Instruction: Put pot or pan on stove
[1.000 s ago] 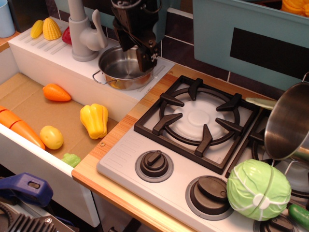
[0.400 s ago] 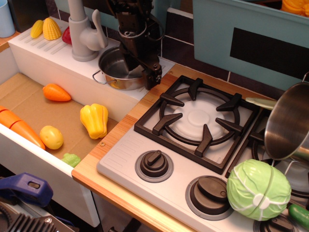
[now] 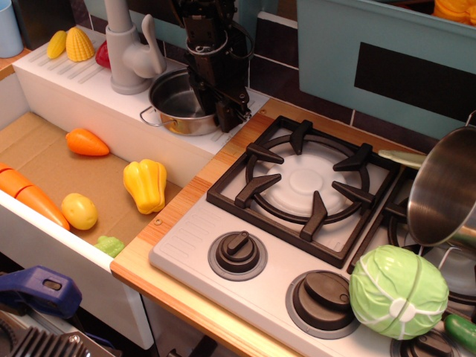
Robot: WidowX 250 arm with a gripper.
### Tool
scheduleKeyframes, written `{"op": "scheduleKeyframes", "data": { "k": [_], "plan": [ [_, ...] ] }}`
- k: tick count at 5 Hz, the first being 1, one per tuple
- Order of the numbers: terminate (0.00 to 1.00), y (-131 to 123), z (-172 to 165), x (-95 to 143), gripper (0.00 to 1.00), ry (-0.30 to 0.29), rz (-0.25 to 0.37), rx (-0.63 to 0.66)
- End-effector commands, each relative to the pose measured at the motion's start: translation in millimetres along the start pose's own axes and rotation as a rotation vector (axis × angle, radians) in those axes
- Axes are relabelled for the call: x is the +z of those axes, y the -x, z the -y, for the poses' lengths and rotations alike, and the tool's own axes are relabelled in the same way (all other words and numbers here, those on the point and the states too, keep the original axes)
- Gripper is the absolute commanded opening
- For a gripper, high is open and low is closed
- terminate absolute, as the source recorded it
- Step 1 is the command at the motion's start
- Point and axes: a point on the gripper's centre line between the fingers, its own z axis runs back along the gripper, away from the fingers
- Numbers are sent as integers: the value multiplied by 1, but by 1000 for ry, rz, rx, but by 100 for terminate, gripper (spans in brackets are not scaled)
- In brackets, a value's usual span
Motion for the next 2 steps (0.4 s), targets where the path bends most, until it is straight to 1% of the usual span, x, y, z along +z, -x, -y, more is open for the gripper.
{"op": "scheduleKeyframes", "data": {
  "k": [1,2],
  "plan": [
    [0,-9,1,33,0,-21,6,40],
    [0,-6,19,55,0,-64,9,171]
  ]
}}
